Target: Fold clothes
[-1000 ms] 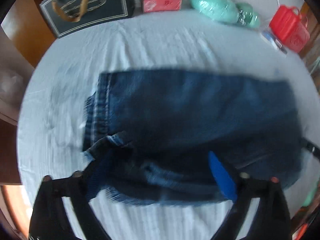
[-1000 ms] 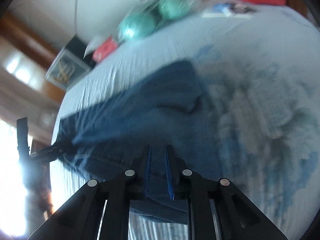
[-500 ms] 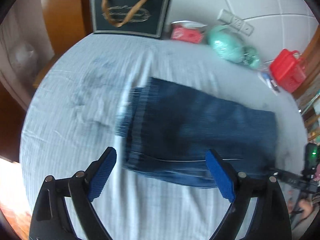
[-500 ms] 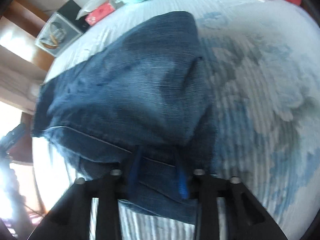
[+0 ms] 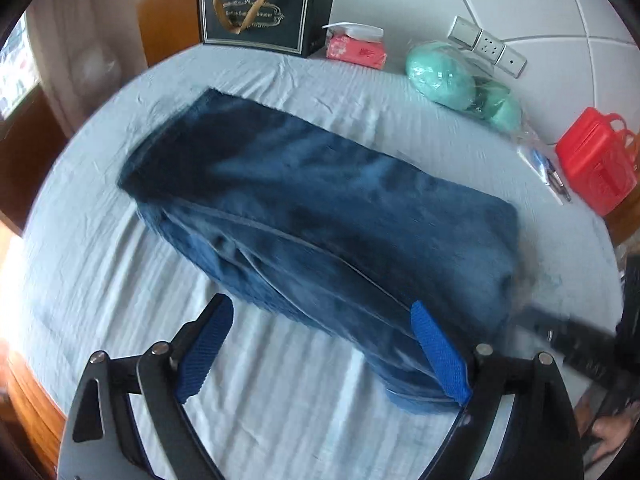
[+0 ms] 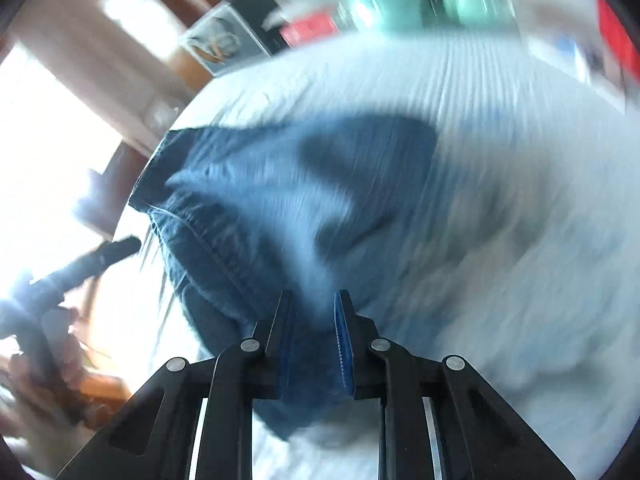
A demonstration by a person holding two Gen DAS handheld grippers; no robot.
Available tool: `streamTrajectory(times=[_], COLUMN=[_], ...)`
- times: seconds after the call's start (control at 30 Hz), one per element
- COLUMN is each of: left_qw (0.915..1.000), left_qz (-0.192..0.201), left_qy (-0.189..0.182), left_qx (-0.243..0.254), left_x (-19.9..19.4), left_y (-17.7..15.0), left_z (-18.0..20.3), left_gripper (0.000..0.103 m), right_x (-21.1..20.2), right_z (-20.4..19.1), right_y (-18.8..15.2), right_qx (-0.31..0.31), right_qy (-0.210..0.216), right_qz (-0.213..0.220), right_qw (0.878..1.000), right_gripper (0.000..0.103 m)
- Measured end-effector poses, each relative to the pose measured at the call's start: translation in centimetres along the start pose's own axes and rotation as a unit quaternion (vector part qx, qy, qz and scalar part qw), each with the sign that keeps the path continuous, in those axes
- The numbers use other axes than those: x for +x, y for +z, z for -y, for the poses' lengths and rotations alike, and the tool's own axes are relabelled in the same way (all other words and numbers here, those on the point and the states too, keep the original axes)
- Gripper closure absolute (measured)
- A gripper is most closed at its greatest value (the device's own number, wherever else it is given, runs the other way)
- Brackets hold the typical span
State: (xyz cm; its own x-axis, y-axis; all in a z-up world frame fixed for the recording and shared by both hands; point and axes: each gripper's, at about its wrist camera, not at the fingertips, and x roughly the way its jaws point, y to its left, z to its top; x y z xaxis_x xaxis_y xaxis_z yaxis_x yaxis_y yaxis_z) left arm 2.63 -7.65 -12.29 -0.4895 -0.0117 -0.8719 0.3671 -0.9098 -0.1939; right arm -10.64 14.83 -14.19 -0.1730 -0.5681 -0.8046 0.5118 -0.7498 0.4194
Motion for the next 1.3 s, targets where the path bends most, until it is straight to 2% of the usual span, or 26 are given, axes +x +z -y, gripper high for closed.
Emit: streamTrajectory(times=[0.07, 0.1, 0.23, 0.3, 0.37, 0.47, 0.57, 0.67, 0.87, 1.0, 1.1, 1.2, 1.3], left_qw=[0.9994, 0.9993, 0.9981, 0.9965, 0.9943, 0.9898, 0.9839, 0.9769, 0.9627, 0.9496, 0.9440, 0.9469, 0.9531], left_qz=[-0.006, -0.009, -0.007, -0.006, -0.005, -0.004, -0.003, 0.000, 0.005, -0.007, 0.008, 0.015, 0.018], left_qy=[-0.026, -0.025, 0.009, 0.027, 0.044, 0.069, 0.095, 0.120, 0.176, 0.219, 0.221, 0.207, 0.200], left_qx=[-0.019, -0.025, -0.061, -0.079, -0.097, -0.124, -0.151, -0.176, -0.205, -0.224, -0.245, -0.246, -0.227], left_x=[0.4, 0.6, 0.6, 0.6, 0.6, 0.7, 0.7, 0.8, 3.2, 6.7, 7.4, 7.5, 7.4], left_y=[-0.7, -1.1, -3.0, -3.9, -4.9, -6.3, -7.7, -9.0, -10.8, -11.0, -11.0, -10.6, -10.4], left_z=[0.6, 1.0, 2.7, 3.5, 4.4, 5.7, 6.9, 8.5, 14.3, 15.5, 15.2, 14.7, 14.6], left_gripper=[0.011, 0.011, 0.011, 0.011, 0.011, 0.005, 0.004, 0.002, 0.000, 0.000, 0.000, 0.000, 0.000], right_x=[-0.8, -1.0, -2.4, -3.2, -3.8, -4.1, -3.8, -3.0, -2.0, 0.1, 1.8, 3.4, 5.1], right_z=[-0.3, -0.4, -0.1, 0.7, 1.8, 3.7, 5.3, 6.6, 8.1, 7.8, 7.5, 6.7, 6.2], right_y=[1.4, 1.9, 1.5, 1.4, 1.4, 2.6, 4.2, 5.8, 7.5, 8.3, 8.5, 8.2, 7.7], right_qx=[-0.042, -0.061, -0.100, -0.134, -0.155, -0.181, -0.234, -0.290, -0.387, -0.437, -0.462, -0.496, -0.519], right_qy=[0.002, -0.008, -0.023, -0.033, -0.042, -0.030, -0.014, 0.019, 0.066, 0.081, 0.101, 0.120, 0.126], right_qz=[-0.007, -0.008, -0.023, -0.031, -0.034, -0.034, -0.041, -0.056, -0.061, -0.067, -0.078, -0.083, -0.085], right_qw=[0.999, 0.998, 0.994, 0.990, 0.986, 0.983, 0.971, 0.955, 0.918, 0.893, 0.878, 0.856, 0.841], right_gripper=[0.083, 0.083, 0.081, 0.065, 0.064, 0.063, 0.057, 0.051, 0.045, 0.045, 0.045, 0.045, 0.045])
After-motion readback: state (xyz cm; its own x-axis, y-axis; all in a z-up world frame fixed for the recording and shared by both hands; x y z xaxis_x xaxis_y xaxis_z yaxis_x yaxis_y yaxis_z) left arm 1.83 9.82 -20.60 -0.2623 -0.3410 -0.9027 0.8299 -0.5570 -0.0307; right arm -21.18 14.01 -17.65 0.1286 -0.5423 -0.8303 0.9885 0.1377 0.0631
